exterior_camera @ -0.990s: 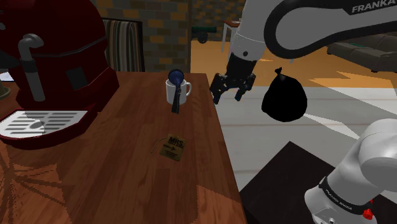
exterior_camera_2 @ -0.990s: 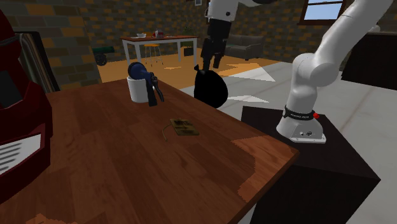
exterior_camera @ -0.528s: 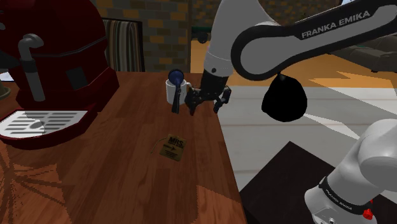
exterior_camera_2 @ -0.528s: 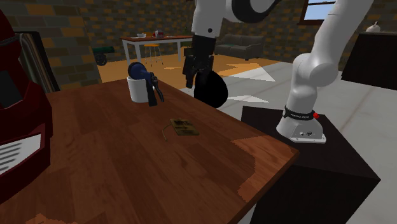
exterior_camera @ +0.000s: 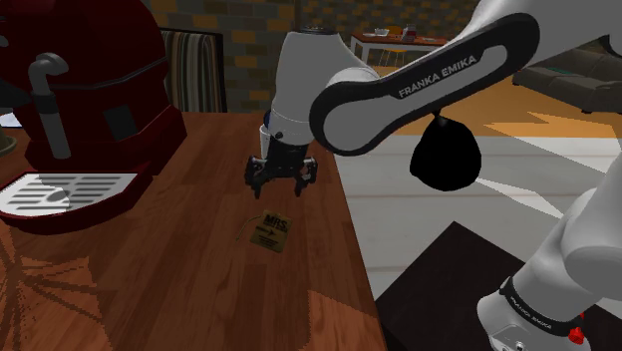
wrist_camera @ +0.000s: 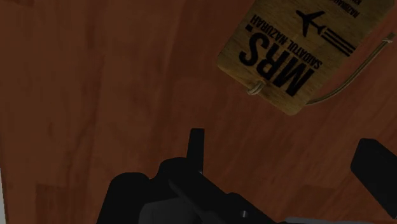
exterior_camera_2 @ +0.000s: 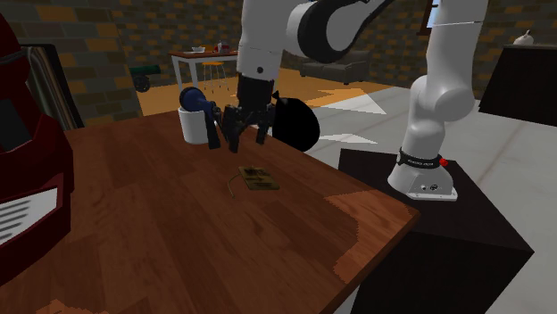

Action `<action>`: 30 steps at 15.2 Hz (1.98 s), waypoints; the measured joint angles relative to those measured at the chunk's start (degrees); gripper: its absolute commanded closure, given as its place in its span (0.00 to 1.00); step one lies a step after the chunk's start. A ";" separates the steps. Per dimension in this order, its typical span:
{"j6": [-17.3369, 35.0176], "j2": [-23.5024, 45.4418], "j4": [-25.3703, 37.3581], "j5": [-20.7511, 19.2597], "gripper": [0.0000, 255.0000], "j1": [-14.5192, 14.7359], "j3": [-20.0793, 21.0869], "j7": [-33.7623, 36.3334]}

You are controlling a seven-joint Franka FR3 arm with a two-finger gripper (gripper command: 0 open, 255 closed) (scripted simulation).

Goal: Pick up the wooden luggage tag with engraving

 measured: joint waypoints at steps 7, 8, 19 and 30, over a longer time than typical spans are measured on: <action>4.18 5.69 0.74 -4.56 0.00 1.47 -0.29 4.57; 5.05 6.15 0.24 -4.98 0.00 1.52 -0.44 4.79; 5.94 6.76 -0.11 -5.54 1.00 1.66 -0.60 5.17; -0.08 3.01 2.84 -2.18 1.00 0.86 0.20 2.87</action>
